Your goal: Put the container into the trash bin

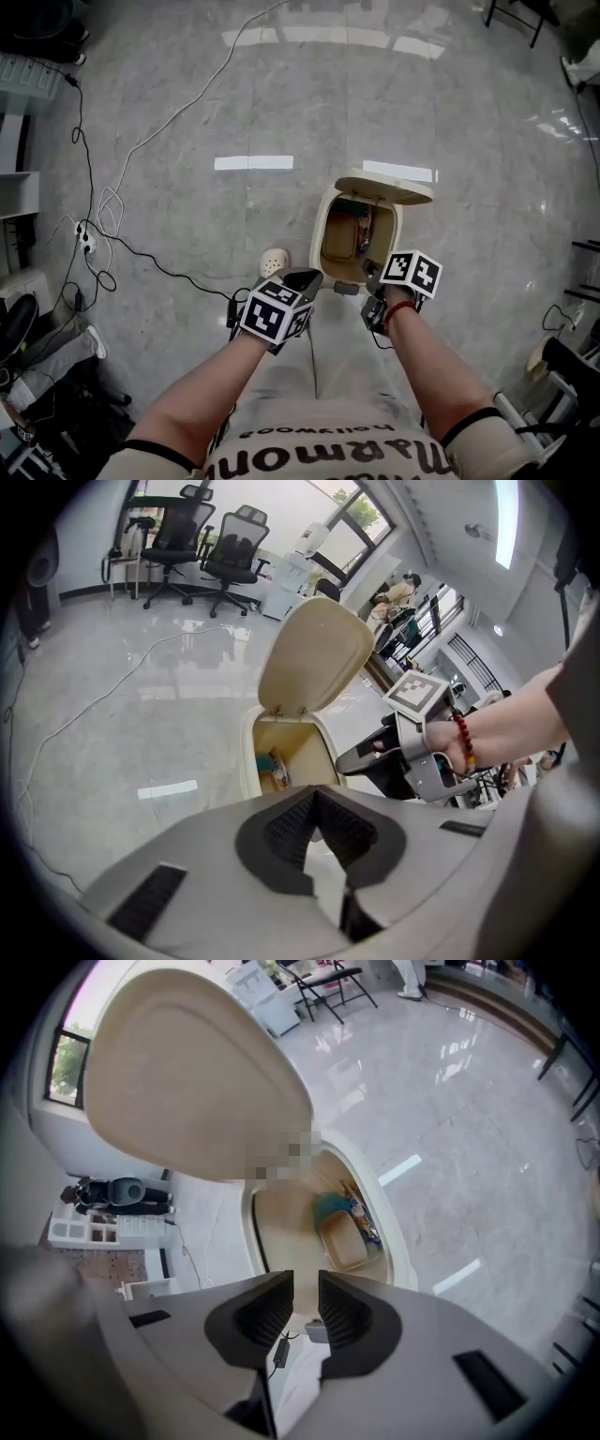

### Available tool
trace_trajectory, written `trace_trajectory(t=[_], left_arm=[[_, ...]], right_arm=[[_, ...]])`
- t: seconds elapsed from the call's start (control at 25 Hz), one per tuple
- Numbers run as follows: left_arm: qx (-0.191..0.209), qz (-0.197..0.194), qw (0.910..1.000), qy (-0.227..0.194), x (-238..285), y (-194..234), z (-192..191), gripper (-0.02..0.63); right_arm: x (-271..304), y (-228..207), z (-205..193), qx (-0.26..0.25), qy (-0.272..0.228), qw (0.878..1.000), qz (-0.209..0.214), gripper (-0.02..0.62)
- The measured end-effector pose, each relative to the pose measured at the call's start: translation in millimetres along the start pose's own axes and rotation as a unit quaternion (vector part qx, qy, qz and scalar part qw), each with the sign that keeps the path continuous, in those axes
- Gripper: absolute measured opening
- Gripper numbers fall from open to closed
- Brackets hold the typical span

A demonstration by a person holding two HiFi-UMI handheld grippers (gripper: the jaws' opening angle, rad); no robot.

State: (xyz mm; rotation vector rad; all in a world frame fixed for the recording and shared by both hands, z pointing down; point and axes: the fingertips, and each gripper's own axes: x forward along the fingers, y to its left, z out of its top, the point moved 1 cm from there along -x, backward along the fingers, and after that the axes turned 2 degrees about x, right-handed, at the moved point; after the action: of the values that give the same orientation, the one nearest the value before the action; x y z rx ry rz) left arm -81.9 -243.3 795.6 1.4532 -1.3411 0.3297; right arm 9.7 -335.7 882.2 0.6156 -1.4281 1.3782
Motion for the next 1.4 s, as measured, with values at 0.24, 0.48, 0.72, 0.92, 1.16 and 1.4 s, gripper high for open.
trace_trajectory(t=[0.24,0.48,0.72,0.92,1.16,1.4], left_arm=[[0.008,-0.026,0.9993,-0.026,-23.9,-49.0,37.4,-0.002],[-0.034,0.007,0.9949,-0.094,-56.7,-83.4,73.3,-0.002],[-0.022,0.016,0.9855,-0.168,-95.0,-120.8,140.2,-0.002],[0.006,0.031,0.9675,-0.251,-145.0,-140.1,192.8,-0.002],[0.061,0.071,0.9368,-0.337,-231.0,-155.3,236.0,-0.002],[0.079,0.042,0.9116,-0.401,-287.8,-183.0,240.6,-0.002]], right_arm=[[-65.2,38.9,3.7,-0.054,-0.026,0.995,0.075,0.064],[-139.4,82.5,2.1,-0.126,-0.047,0.980,0.147,0.064],[-236.4,152.2,19.9,-0.270,-0.154,0.925,0.220,0.064],[-309.9,195.4,30.9,-0.349,-0.255,0.861,0.269,0.064],[-384.6,238.0,51.2,-0.403,-0.323,0.813,0.268,0.064],[-453.4,269.7,39.1,-0.445,-0.409,0.751,0.265,0.064]])
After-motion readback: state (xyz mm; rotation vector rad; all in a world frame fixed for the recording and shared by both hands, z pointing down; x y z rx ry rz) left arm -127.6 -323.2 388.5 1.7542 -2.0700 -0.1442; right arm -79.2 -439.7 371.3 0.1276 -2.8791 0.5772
